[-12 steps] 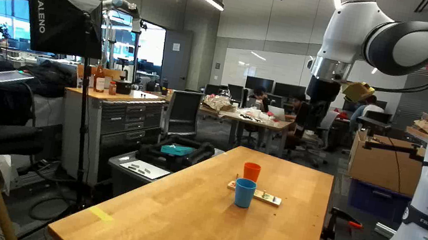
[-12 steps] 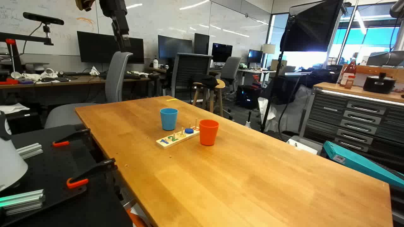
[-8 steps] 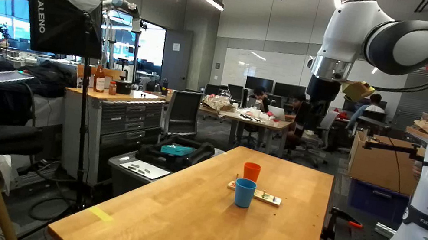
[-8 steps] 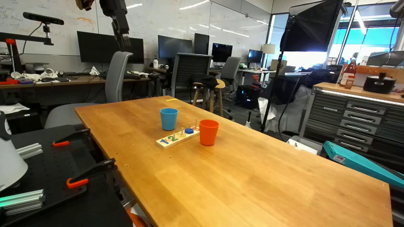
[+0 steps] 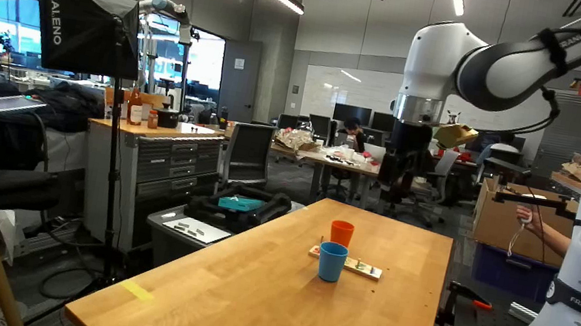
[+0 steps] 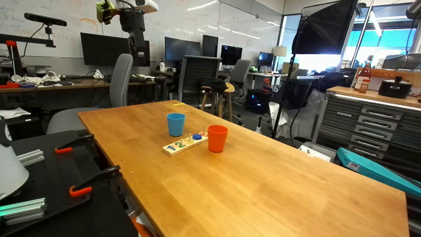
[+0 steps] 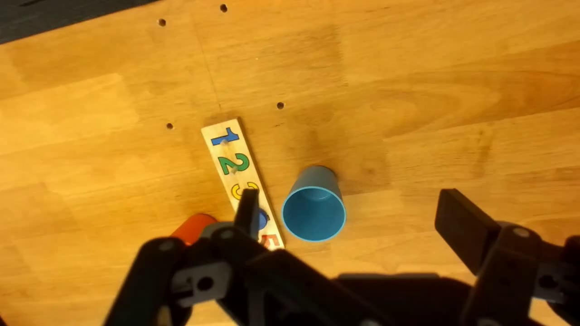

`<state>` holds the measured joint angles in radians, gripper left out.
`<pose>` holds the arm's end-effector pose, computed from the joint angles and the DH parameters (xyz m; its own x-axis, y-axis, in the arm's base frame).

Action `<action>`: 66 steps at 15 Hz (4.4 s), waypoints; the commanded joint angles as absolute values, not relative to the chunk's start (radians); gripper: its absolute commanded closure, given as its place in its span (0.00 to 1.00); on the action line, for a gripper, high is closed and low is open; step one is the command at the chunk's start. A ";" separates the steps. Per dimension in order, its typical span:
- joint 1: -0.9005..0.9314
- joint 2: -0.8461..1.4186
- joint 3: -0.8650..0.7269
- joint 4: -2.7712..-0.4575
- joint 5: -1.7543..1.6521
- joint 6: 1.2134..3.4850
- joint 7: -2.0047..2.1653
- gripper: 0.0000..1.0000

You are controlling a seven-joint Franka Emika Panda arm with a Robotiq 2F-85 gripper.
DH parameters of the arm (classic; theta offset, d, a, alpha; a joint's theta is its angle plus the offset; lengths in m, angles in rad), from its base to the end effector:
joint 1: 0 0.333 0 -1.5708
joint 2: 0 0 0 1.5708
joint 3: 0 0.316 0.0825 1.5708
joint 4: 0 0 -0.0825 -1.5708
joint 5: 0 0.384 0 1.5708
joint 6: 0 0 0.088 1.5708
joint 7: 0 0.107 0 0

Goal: Pick up the blue cup and place it inside the orange cup

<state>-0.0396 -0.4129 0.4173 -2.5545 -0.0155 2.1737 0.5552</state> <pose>0.3824 0.1489 0.3995 0.9773 -0.1913 0.0912 -0.2034 -0.9676 0.1496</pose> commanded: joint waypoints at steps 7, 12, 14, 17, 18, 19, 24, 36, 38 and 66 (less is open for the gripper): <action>0.042 0.036 0.301 -2.290 -0.067 2.275 0.648 0.00; 0.114 0.134 0.225 -2.268 -0.137 2.443 0.700 0.00; 0.131 0.164 0.187 -2.257 -0.182 2.475 0.712 0.00; 0.145 0.193 0.131 -2.248 -0.230 2.495 0.719 0.00; 0.147 0.200 0.114 -2.247 -0.245 2.499 0.719 0.00; 0.151 0.208 0.100 -2.247 -0.254 2.499 0.720 0.00; 0.171 0.213 0.067 -2.301 -0.293 2.525 0.727 0.00; 0.245 0.326 -0.008 -2.303 -0.368 2.621 0.842 0.00; 0.259 0.346 -0.025 -2.302 -0.384 2.641 0.868 0.00; 0.309 0.297 -0.147 -2.148 -0.396 2.514 0.937 0.99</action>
<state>0.3178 0.3376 -0.1451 -2.2157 -0.3736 2.6069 0.9131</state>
